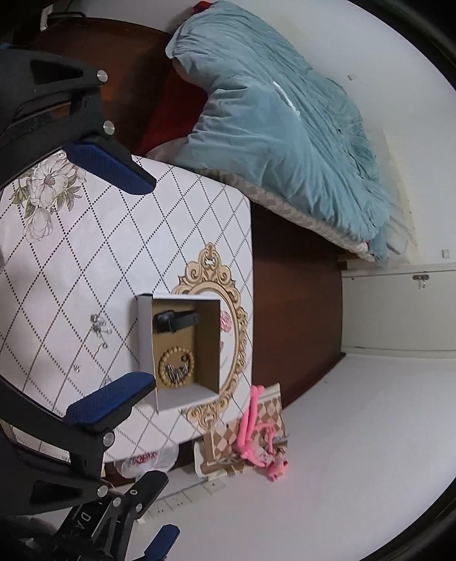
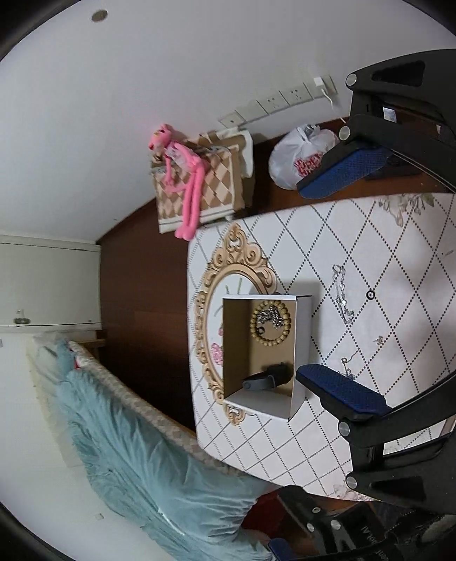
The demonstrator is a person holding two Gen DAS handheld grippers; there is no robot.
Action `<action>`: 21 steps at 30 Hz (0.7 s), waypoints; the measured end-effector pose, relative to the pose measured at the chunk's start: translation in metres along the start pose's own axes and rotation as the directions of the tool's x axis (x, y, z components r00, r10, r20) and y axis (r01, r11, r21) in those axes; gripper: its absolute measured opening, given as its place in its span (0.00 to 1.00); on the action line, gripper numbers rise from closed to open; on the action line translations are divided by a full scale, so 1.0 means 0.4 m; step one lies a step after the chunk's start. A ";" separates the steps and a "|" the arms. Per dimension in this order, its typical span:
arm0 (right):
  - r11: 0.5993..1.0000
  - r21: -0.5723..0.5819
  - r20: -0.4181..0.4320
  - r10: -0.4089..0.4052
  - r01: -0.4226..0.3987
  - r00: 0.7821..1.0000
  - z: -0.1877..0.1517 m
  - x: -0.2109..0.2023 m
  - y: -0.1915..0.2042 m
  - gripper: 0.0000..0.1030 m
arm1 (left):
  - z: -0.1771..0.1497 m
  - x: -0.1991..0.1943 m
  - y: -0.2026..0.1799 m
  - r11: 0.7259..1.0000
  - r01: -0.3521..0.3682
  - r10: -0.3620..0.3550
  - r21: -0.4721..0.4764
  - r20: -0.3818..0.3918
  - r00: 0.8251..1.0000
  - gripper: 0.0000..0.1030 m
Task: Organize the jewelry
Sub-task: 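Lift both open tools out of the box, then grasp a small earring with the left tool while the right tool grasps another small black ring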
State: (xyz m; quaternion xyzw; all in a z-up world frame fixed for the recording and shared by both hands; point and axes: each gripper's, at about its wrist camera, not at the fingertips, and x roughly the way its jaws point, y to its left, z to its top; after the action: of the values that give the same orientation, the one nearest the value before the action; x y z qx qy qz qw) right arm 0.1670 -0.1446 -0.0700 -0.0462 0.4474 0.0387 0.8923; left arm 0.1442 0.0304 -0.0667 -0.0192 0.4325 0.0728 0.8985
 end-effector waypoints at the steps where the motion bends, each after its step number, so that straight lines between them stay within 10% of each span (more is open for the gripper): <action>1: 1.000 0.004 0.009 0.000 0.000 1.000 -0.001 -0.015 -0.003 0.94 | 0.001 -0.010 -0.002 1.000 0.006 -0.006 0.001 0.005 1.000 1.00; 11: 0.996 0.066 0.024 0.064 -0.066 0.998 -0.024 -0.080 -0.033 0.94 | -0.014 -0.027 0.004 0.999 0.020 -0.020 -0.028 -0.001 1.000 1.00; 21: 0.971 0.195 -0.228 0.185 -0.141 0.956 -0.215 0.196 -0.090 0.94 | -0.187 0.197 -0.011 0.999 -0.048 0.051 0.017 -0.231 0.972 1.00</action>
State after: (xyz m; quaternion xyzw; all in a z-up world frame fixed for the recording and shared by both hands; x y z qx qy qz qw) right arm 0.1492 -0.1882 -0.1823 0.0659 0.5578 0.0663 0.8247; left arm 0.1355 0.0279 -0.1750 -0.0118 0.5350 0.0902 0.8399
